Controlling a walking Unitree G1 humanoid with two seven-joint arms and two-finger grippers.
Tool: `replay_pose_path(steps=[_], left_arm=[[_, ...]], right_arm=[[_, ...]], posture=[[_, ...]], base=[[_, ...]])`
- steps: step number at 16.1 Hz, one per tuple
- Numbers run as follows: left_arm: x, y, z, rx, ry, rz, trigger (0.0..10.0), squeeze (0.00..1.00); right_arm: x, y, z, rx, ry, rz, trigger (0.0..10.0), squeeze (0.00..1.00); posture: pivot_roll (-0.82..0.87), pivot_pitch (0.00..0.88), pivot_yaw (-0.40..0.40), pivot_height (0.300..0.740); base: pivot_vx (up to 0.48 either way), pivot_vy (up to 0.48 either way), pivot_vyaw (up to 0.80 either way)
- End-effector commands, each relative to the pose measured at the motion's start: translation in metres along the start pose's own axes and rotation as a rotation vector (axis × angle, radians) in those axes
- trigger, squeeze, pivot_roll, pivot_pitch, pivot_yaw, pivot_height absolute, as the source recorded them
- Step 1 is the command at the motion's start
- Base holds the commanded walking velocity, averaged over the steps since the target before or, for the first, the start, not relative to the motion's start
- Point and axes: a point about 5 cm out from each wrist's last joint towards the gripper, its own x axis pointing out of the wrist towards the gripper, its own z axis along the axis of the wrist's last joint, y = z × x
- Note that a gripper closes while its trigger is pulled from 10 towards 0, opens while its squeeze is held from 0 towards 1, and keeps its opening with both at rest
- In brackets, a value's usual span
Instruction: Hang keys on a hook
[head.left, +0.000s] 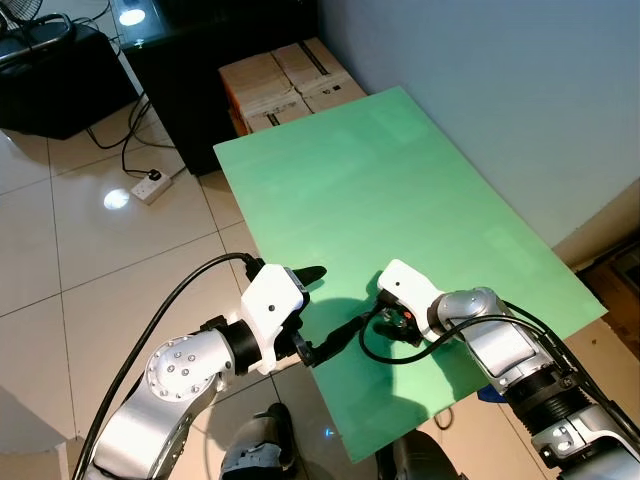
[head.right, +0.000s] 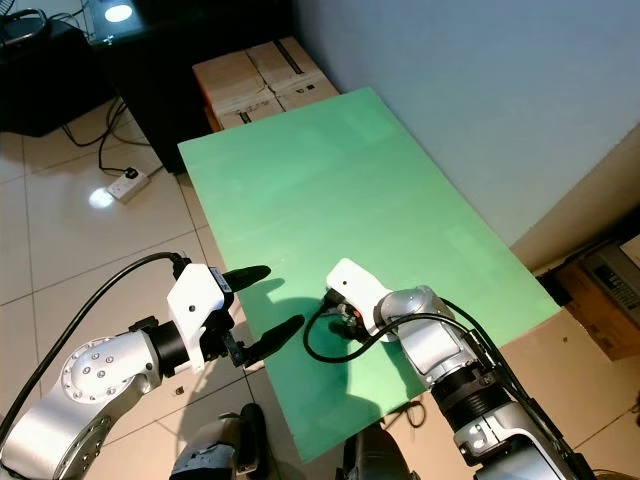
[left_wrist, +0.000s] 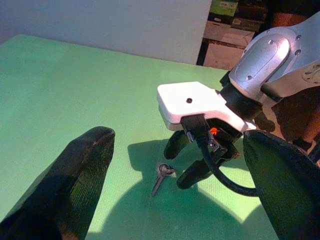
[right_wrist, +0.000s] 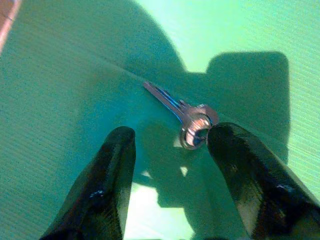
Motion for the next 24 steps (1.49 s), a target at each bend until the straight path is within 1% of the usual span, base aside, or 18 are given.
replay_pose_path(steps=[1, 3, 4, 5, 9, 10, 11, 13, 16, 19, 23, 24], left_arm=[[-0.002, -0.002, -0.006, -0.012, 0.028, 0.004, 10.0, 0.0], [-0.002, -0.001, -0.007, -0.013, 0.029, 0.006, 10.0, 0.0], [-0.001, -0.001, -0.007, -0.013, 0.029, 0.006, 10.0, 0.0], [-0.001, -0.001, -0.007, -0.012, 0.029, 0.006, 10.0, 0.0], [-0.001, -0.001, -0.007, -0.011, 0.03, 0.004, 10.0, 0.0], [-0.001, -0.001, -0.007, -0.011, 0.03, 0.005, 10.0, 0.0], [-0.001, -0.001, -0.007, -0.012, 0.029, 0.005, 10.0, 0.0], [-0.001, -0.001, -0.007, -0.012, 0.029, 0.006, 10.0, 0.0], [-0.001, -0.001, -0.007, -0.013, 0.029, 0.007, 10.0, 0.0], [-0.002, -0.002, -0.007, -0.014, 0.03, 0.007, 10.0, 0.0], [-0.001, -0.002, -0.007, -0.015, 0.03, 0.005, 10.0, 0.0], [-0.002, -0.002, -0.007, -0.015, 0.031, 0.006, 10.0, 0.0]], right_arm=[[0.002, 0.0, -0.001, -0.037, 0.023, -0.006, 10.0, 0.0], [0.005, -0.003, -0.002, -0.055, 0.038, -0.024, 10.0, 0.0], [0.007, -0.007, -0.002, -0.08, 0.043, -0.063, 10.0, 0.0], [0.008, -0.008, -0.001, -0.072, 0.036, -0.079, 10.0, 0.0], [0.013, -0.008, -0.001, -0.076, 0.041, -0.077, 10.0, 0.0], [0.015, -0.008, -0.002, -0.073, 0.039, -0.079, 9.1, 0.0], [0.015, -0.008, -0.002, -0.071, 0.038, -0.079, 8.7, 0.0], [0.016, -0.009, -0.003, -0.07, 0.04, -0.08, 7.0, 0.0], [0.017, -0.012, -0.004, -0.065, 0.032, -0.103, 4.9, 0.0], [0.017, -0.012, -0.004, -0.062, 0.029, -0.103, 4.5, 0.0], [0.019, -0.013, -0.002, -0.06, 0.01, -0.105, 3.8, 0.0], [0.019, -0.012, -0.002, -0.06, 0.007, -0.104, 2.7, 0.0]], posture=[[0.01, 0.265, 0.023, 0.74], [0.01, 0.267, 0.026, 0.74], [0.01, 0.267, 0.026, 0.74], [0.01, 0.267, 0.026, 0.74], [0.01, 0.268, 0.031, 0.74], [0.01, 0.268, 0.031, 0.74], [0.01, 0.268, 0.031, 0.74], [0.01, 0.27, 0.029, 0.74], [0.01, 0.272, 0.027, 0.74], [0.01, 0.274, 0.027, 0.74], [0.02, 0.277, 0.028, 0.74], [0.02, 0.277, 0.028, 0.74]], base=[[0.0, 0.0, 0.0], [0.0, 0.0, 0.0], [0.0, 0.0, 0.0], [0.0, 0.0, 0.0], [0.0, 0.0, 0.0], [0.0, 0.0, 0.0], [0.0, 0.0, 0.0], [0.0, 0.0, 0.0], [0.0, 0.0, 0.0], [0.0, 0.0, 0.0], [0.0, 0.0, 0.0], [0.0, 0.0, 0.0]])
